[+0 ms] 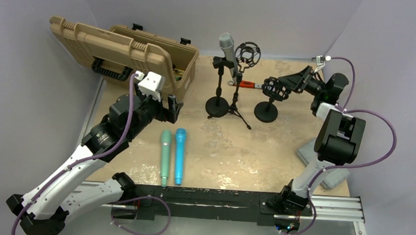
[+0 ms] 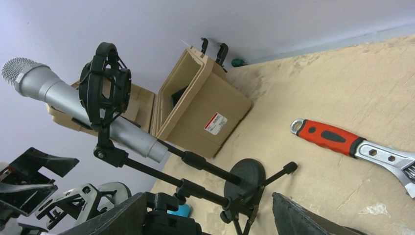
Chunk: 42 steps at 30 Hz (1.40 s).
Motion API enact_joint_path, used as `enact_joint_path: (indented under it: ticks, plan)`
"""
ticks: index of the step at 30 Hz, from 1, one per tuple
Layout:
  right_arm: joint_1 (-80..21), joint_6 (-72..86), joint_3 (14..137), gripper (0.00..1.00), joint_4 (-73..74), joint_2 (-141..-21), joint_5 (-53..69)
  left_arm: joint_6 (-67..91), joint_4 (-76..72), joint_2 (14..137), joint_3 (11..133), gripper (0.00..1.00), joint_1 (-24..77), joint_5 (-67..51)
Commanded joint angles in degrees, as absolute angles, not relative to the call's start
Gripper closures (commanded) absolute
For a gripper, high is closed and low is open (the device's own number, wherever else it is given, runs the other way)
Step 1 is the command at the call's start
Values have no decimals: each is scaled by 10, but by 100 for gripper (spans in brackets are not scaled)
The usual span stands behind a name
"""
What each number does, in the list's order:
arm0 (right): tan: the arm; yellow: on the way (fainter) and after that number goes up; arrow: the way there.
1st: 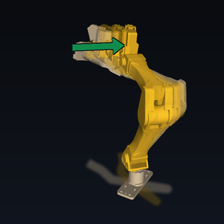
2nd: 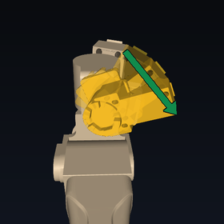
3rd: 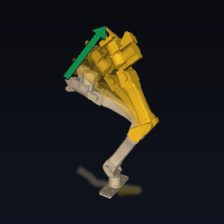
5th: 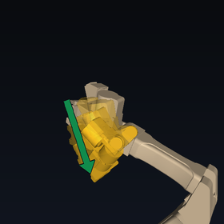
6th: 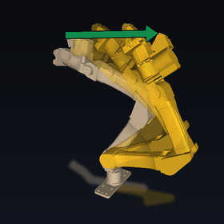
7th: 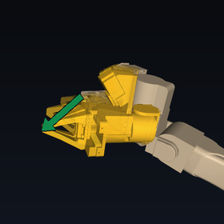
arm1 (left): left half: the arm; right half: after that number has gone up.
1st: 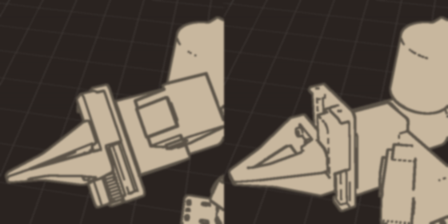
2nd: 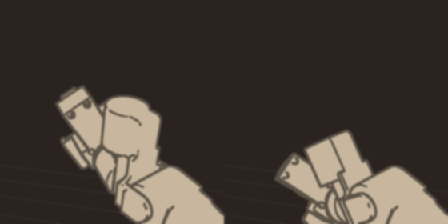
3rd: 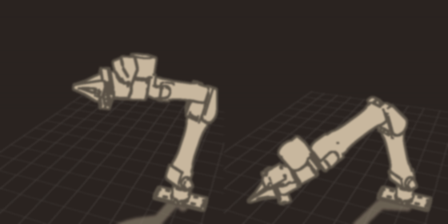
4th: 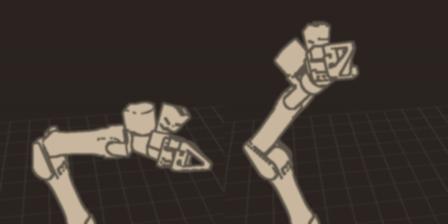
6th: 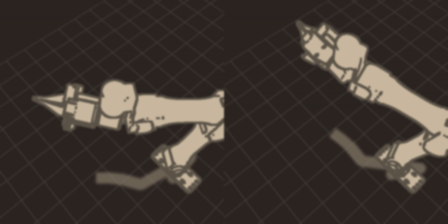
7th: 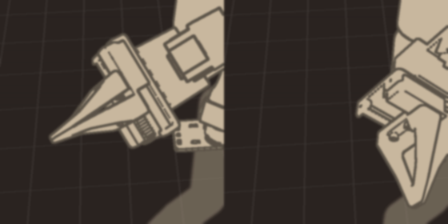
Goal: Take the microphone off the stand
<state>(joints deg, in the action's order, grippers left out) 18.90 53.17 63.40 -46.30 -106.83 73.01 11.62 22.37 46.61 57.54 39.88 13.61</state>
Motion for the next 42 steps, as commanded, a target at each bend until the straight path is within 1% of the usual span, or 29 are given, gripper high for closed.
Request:
enact_joint_path:
  ticks: [1,7,20,25,27,28,30,33,38,42]
  plan:
    - [190,468,637,10,-416,-1072,738,128,219,462,599,18,401,128]
    - [189,362,658,11,-286,-1092,710,127,221,463,599,18,401,130]
    - [189,258,693,12,-153,-1140,653,126,220,460,599,18,401,133]
    - [189,281,696,13,-152,-1106,626,127,220,460,599,18,402,130]
    - [190,286,709,13,-115,-1077,582,128,220,460,599,18,401,127]
    - [190,278,722,13,-78,-1060,539,129,220,460,599,18,402,127]
    - [188,271,761,12,42,-1032,397,129,219,461,600,18,401,126]
    - [184,277,812,13,150,-1001,256,129,220,463,600,18,401,125]
    - [153,292,784,14,171,-912,153,131,220,465,601,18,401,125]
    - [89,289,747,15,188,-837,71,134,222,462,602,18,401,121]
